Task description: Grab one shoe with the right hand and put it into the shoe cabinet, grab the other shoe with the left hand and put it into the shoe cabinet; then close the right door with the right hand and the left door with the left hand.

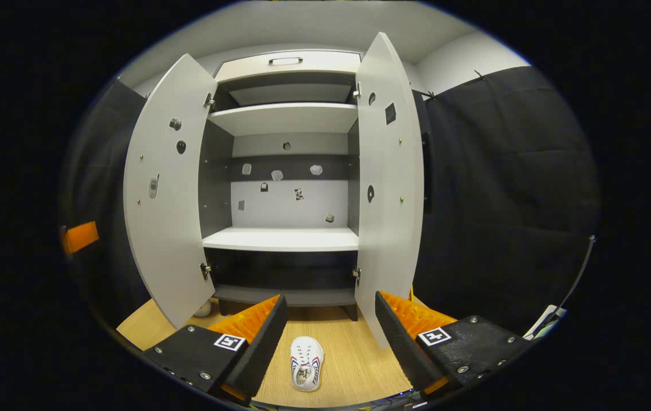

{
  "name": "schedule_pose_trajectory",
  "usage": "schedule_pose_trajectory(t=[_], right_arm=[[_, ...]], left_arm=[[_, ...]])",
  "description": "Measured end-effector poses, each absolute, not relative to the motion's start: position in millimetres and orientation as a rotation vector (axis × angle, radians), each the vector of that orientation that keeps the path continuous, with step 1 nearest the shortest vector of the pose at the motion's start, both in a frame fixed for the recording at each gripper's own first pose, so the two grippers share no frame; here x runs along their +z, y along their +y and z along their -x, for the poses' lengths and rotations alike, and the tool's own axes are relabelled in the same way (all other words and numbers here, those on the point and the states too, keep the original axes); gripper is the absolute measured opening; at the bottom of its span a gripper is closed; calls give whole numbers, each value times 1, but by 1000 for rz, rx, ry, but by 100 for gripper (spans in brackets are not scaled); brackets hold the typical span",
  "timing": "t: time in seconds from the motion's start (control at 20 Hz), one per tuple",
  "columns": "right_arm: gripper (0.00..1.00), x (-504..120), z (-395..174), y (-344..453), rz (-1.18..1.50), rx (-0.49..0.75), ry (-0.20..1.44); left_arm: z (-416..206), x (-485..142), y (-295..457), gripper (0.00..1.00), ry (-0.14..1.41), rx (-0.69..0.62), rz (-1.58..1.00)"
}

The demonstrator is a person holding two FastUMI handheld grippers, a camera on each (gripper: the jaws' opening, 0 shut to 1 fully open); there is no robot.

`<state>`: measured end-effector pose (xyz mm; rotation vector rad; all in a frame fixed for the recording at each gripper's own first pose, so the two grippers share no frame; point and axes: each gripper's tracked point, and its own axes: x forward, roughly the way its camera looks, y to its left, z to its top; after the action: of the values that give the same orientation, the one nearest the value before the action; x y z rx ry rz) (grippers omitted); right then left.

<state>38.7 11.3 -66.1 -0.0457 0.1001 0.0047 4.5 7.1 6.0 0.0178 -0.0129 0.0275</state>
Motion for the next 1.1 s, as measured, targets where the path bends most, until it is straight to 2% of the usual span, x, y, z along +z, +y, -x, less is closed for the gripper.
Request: schedule_pose_trajectory(t=[0.15, 0.2, 0.3, 0.35, 0.55, 0.6, 0.65, 0.8, 1.0, 1.05, 1.1], right_arm=[[95, -106, -53, 18, 51, 20, 146], [94, -121, -58, 19, 51, 25, 167], [94, -155, -71, 22, 38, 32, 222], [94, -171, -77, 22, 27, 35, 249], [94, -234, -96, 24, 9, 45, 367], [95, -248, -100, 23, 13, 47, 390], [95, -263, -103, 22, 17, 45, 410], [94, -305, -114, 20, 20, 44, 488], [91, -347, -125, 15, 27, 24, 566], [88, -356, -128, 15, 17, 24, 584], [86, -365, -132, 15, 8, 22, 601]], left_arm=[[-4, 4, 7, 99, -9, 32, -25], [-5, 3, 8, 96, -8, 36, -26], [-6, 1, 10, 99, -2, 45, -25], [-5, 1, 12, 96, 1, 50, -25], [-3, -2, 22, 96, 7, 77, -37], [-2, -4, 23, 99, 10, 81, -39], [-1, -5, 24, 96, 13, 86, -42], [-1, -6, 28, 96, 18, 97, -53], [-1, -9, 35, 96, 26, 114, -72], [-1, -9, 36, 99, 29, 117, -75], [-3, -9, 37, 96, 32, 120, -77]])
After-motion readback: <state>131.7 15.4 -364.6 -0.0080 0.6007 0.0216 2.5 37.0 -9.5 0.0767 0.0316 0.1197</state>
